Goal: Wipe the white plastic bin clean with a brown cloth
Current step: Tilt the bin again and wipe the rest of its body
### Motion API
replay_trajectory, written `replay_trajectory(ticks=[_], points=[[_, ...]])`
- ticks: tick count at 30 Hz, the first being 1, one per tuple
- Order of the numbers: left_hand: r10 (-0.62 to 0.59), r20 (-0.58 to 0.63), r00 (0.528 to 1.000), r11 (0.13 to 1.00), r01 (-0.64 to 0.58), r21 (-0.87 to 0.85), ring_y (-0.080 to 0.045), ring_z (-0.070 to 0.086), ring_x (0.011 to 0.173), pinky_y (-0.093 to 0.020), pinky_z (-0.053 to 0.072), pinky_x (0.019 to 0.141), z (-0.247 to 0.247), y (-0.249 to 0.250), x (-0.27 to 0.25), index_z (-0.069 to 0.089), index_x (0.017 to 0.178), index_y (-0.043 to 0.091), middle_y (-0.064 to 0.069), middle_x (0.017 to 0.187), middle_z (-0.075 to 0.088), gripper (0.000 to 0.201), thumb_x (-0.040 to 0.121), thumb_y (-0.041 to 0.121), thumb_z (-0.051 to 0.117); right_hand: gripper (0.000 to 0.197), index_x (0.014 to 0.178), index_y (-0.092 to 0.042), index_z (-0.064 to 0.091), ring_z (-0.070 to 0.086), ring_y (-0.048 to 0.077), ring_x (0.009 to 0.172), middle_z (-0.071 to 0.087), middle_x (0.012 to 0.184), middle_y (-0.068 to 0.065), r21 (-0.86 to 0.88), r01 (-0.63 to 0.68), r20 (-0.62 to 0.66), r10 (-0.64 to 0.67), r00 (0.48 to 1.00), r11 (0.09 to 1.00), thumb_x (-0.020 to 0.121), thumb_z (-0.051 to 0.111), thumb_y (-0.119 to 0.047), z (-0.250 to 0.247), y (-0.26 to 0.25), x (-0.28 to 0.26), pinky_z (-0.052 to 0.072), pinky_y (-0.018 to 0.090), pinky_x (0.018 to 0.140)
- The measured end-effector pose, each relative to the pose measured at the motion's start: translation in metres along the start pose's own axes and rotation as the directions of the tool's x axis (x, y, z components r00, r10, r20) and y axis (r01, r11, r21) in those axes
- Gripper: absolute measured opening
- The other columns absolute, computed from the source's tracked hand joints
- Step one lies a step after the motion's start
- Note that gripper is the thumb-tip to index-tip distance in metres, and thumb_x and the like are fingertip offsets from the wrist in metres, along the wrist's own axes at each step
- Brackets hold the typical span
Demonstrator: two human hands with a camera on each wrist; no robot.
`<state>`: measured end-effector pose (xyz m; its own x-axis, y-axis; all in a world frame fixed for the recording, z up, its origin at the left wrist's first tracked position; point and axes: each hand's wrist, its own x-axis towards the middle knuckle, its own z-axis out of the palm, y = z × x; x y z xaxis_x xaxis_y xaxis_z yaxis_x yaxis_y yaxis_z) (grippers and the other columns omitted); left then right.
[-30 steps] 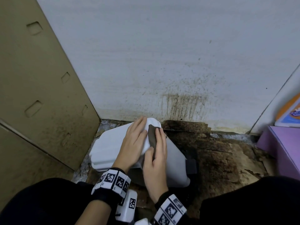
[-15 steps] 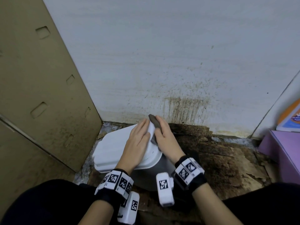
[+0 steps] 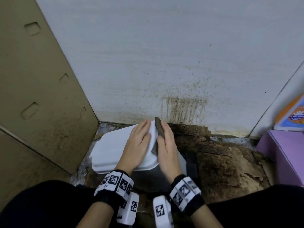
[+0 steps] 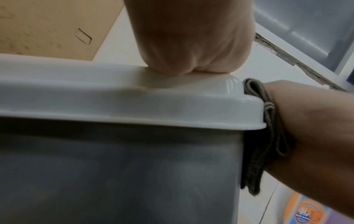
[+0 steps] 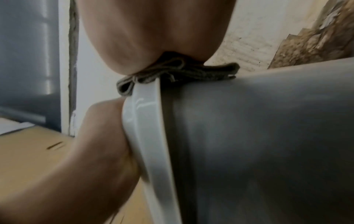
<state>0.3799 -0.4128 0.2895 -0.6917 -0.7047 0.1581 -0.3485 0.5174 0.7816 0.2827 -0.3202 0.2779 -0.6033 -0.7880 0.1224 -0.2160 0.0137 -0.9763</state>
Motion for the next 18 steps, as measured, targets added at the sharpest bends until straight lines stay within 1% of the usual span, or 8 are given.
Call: replay_trajectory(ticks=[2, 4, 6, 8, 10, 11, 14, 18], points=[[0.007, -0.007, 1.000, 1.000, -0.007, 0.001, 0.000, 0.021, 0.152, -0.010, 0.013, 0.120, -0.003, -0.001, 0.000, 0.035, 0.158, 0.021, 0.010, 0.165, 0.028, 0.047, 0.111, 0.019, 0.039, 0.050, 0.157, -0.030, 0.029, 0.013, -0.007, 0.150, 0.019, 0.165, -0.019, -0.043, 0.044, -0.059, -0.047, 0.997, 0.998, 0.109, 0.032, -0.016, 0.014, 0.001, -0.021, 0.014, 0.024, 0.125], [0.013, -0.012, 1.000, 1.000, -0.013, 0.008, 0.001, 0.022, 0.151, -0.005, 0.012, 0.116, -0.005, -0.001, -0.001, 0.036, 0.158, 0.020, 0.010, 0.164, 0.028, 0.047, 0.111, 0.017, 0.038, 0.050, 0.159, -0.028, 0.025, 0.009, -0.003, 0.153, 0.015, 0.166, -0.019, -0.076, 0.092, -0.128, -0.101, 0.987, 0.993, 0.110, 0.030, -0.019, 0.031, 0.000, -0.043, 0.012, 0.024, 0.126], [0.007, -0.017, 1.000, 1.000, -0.007, 0.008, 0.004, 0.022, 0.149, -0.001, 0.011, 0.113, -0.008, -0.003, -0.002, 0.036, 0.157, 0.020, 0.011, 0.163, 0.029, 0.047, 0.111, 0.016, 0.037, 0.051, 0.160, -0.029, 0.020, 0.006, 0.002, 0.155, 0.011, 0.167, -0.019, -0.112, 0.090, -0.165, -0.108, 0.980, 0.990, 0.109, 0.028, -0.027, 0.044, 0.000, -0.061, 0.011, 0.031, 0.127], [-0.002, -0.024, 1.000, 1.000, 0.002, -0.002, 0.012, 0.021, 0.145, 0.001, 0.010, 0.111, -0.010, -0.005, -0.004, 0.036, 0.157, 0.021, 0.013, 0.163, 0.029, 0.047, 0.111, 0.017, 0.038, 0.054, 0.160, -0.030, 0.016, 0.003, 0.005, 0.156, 0.007, 0.168, -0.020, -0.136, 0.086, -0.168, -0.108, 0.980, 0.987, 0.107, 0.026, -0.031, 0.051, 0.000, -0.071, 0.013, 0.037, 0.127], [-0.013, -0.025, 1.000, 1.000, 0.013, -0.006, 0.018, 0.018, 0.142, 0.002, 0.010, 0.109, -0.012, -0.006, -0.004, 0.036, 0.157, 0.023, 0.016, 0.162, 0.028, 0.047, 0.111, 0.018, 0.038, 0.054, 0.160, -0.031, 0.015, 0.003, 0.005, 0.156, 0.006, 0.167, -0.021, -0.134, 0.085, -0.156, -0.106, 0.982, 0.987, 0.107, 0.026, -0.030, 0.052, 0.001, -0.072, 0.013, 0.040, 0.127], [-0.023, -0.023, 0.999, 1.000, 0.022, -0.010, 0.017, 0.019, 0.143, 0.003, 0.010, 0.109, -0.013, -0.007, -0.004, 0.035, 0.157, 0.024, 0.016, 0.161, 0.028, 0.047, 0.111, 0.019, 0.038, 0.054, 0.160, -0.031, 0.015, 0.003, 0.005, 0.156, 0.006, 0.167, -0.022, -0.132, 0.087, -0.148, -0.107, 0.983, 0.987, 0.107, 0.026, -0.030, 0.051, 0.000, -0.071, 0.013, 0.040, 0.128], [-0.033, -0.027, 0.999, 0.999, 0.033, -0.016, 0.006, 0.021, 0.148, 0.002, 0.010, 0.110, -0.015, -0.006, -0.005, 0.035, 0.157, 0.024, 0.014, 0.163, 0.028, 0.047, 0.111, 0.019, 0.037, 0.052, 0.160, -0.030, 0.016, 0.005, 0.002, 0.155, 0.008, 0.167, -0.022, -0.120, 0.112, -0.104, -0.124, 0.987, 0.986, 0.109, 0.028, -0.025, 0.045, -0.001, -0.064, 0.011, 0.034, 0.127], [-0.031, -0.021, 0.999, 0.999, 0.031, -0.017, 0.004, 0.021, 0.149, -0.001, 0.010, 0.113, -0.015, -0.005, -0.007, 0.036, 0.157, 0.023, 0.011, 0.164, 0.029, 0.047, 0.111, 0.018, 0.038, 0.051, 0.160, -0.029, 0.020, 0.006, -0.005, 0.152, 0.011, 0.167, -0.022, -0.078, 0.089, -0.053, -0.093, 0.994, 0.993, 0.110, 0.030, -0.019, 0.032, -0.002, -0.046, 0.008, 0.022, 0.125]])
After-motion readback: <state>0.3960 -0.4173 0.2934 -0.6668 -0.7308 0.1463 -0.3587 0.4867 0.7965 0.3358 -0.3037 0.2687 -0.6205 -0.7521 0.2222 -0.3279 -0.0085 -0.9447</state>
